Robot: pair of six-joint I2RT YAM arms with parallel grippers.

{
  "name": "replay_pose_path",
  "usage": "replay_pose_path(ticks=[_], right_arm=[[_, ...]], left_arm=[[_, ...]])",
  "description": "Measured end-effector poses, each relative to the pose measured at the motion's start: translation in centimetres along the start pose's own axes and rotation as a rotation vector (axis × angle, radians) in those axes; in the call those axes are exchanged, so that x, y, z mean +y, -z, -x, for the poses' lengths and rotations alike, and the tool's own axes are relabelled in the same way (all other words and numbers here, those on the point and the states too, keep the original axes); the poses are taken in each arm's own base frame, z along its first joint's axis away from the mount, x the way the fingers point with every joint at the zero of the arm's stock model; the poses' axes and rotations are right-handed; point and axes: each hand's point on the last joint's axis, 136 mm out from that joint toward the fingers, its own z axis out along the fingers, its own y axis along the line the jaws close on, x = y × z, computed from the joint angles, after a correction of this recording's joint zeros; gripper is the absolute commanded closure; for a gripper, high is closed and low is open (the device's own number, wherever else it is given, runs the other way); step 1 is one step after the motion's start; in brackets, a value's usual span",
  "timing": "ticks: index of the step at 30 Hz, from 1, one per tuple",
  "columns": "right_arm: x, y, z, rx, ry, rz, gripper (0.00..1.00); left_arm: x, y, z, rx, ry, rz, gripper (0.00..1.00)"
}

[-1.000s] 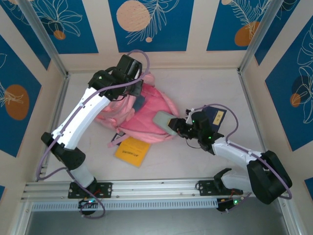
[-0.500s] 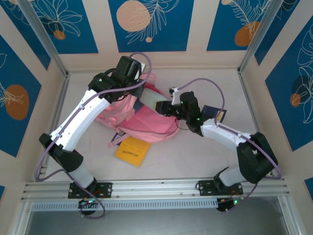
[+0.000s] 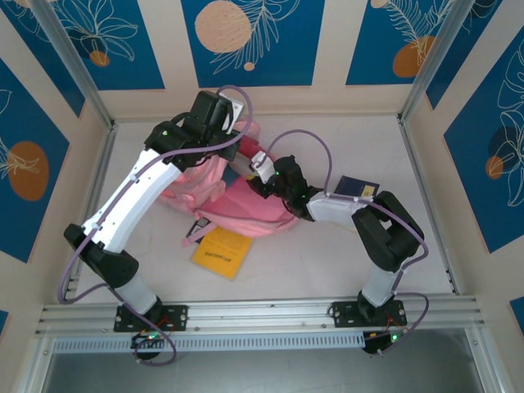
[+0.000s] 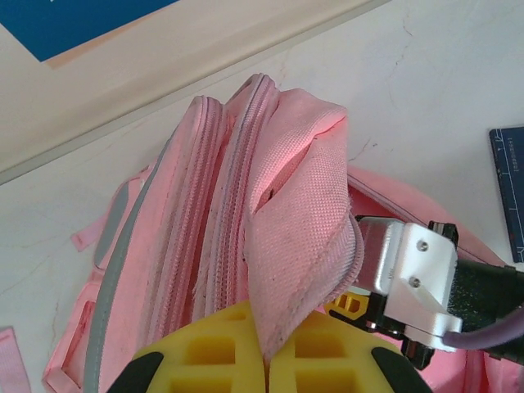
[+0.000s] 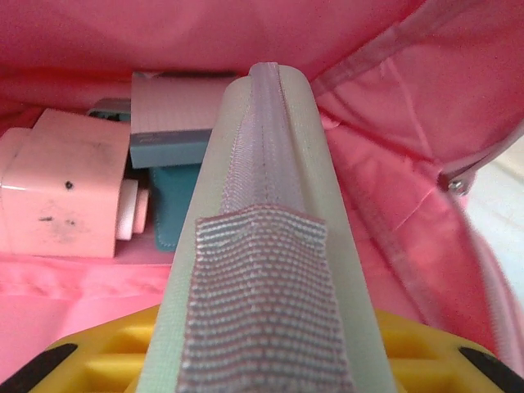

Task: Pack the student bag
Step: Place the pencil pouch in the student bag.

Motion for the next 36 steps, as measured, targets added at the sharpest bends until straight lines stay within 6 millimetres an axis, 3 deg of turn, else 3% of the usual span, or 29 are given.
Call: replay_pose_path(ticks=[9, 15, 25, 31, 34, 36], right_arm=[[-1.8, 0.4, 1.1, -0.024, 0.099, -0.079, 1.00], [-3.7, -1.8, 1.9, 0.000, 0.124, -0.155, 1.00], [-2.9, -5.4, -0.3, 0.083, 0.153, -0.101, 1.00], [-3.4, -7.3, -0.2, 0.107, 0.149, -0.077, 1.00], [-3.5, -9.0, 0.3, 0.117, 0.144, -0.063, 0.91], [-3.5, -10.1, 0.5, 0.121, 0.138, -0.057, 0.68]], left_arm=[[0.4, 0.5, 0.4, -0.020, 0.018, -0.032, 1.00], [0.1, 0.5, 0.4, -0.020, 0.023, -0.059, 1.00], [-0.2, 0.5, 0.5, -0.029, 0.036, -0.111, 1.00], [-0.6, 0.6, 0.1, -0.033, 0.037, -0.144, 1.00], [-0.6, 0.6, 0.2, -0.046, 0.041, -0.150, 1.00], [-0.4, 0.5, 0.3, -0.057, 0.046, -0.149, 1.00]])
